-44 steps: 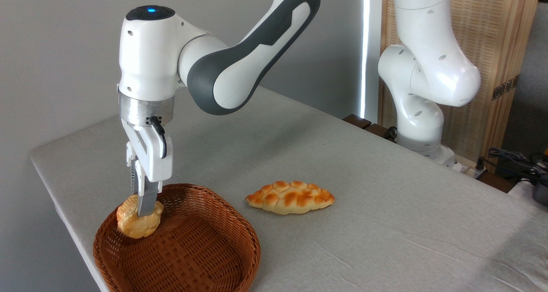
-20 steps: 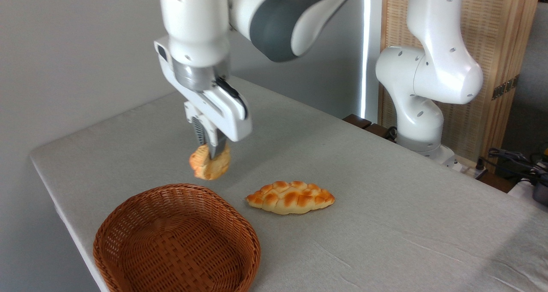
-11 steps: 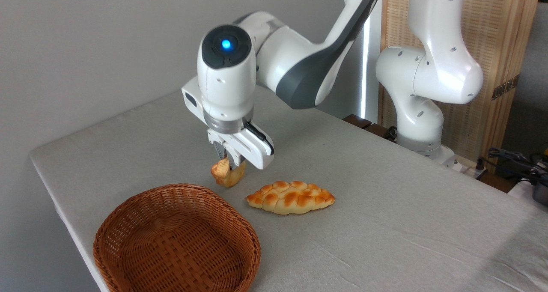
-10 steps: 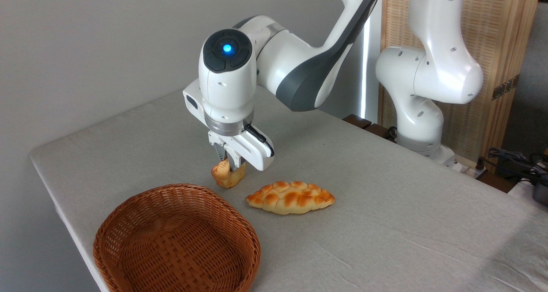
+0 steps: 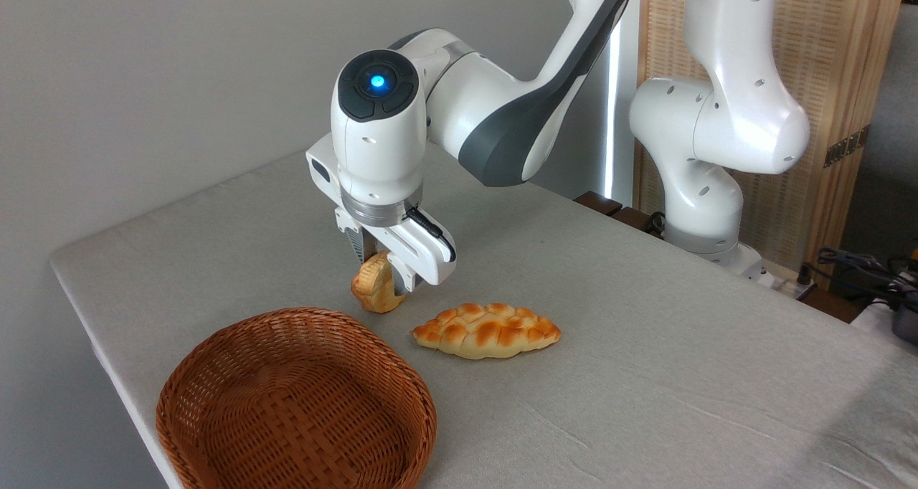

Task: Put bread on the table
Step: 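Lower the roll onto the table beside the braided pastry, then open the gripper and raise it away from the roll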

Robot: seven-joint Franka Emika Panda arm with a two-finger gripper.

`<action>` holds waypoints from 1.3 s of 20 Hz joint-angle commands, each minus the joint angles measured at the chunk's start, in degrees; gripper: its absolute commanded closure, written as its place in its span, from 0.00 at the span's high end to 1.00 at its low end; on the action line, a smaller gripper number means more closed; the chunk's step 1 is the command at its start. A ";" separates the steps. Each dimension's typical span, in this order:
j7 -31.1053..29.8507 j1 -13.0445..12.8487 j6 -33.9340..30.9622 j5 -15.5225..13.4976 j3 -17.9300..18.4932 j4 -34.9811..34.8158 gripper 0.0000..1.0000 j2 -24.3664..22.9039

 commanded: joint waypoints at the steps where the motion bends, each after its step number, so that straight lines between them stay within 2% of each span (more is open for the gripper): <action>1: 0.33 0.67 -0.27 3.17 -0.44 -0.93 1.00 -1.12; 7: 0.42 0.67 -0.27 4.85 -0.18 -0.76 1.00 -1.12; 8: 0.42 0.67 -0.27 5.89 -0.09 -0.58 1.00 -1.20; 10: 0.07 0.67 -0.71 10.97 0.52 0.12 1.00 -2.16; 14: -1.87 0.76 -12.90 17.14 4.73 8.18 1.00 -3.05; 22: -1.87 0.67 -13.89 18.03 5.44 16.89 1.00 -2.61; 23: -1.96 0.32 -13.89 19.51 5.44 18.39 1.00 -2.52; 26: -3.09 -2.49 -13.89 26.45 6.14 22.52 1.00 -1.30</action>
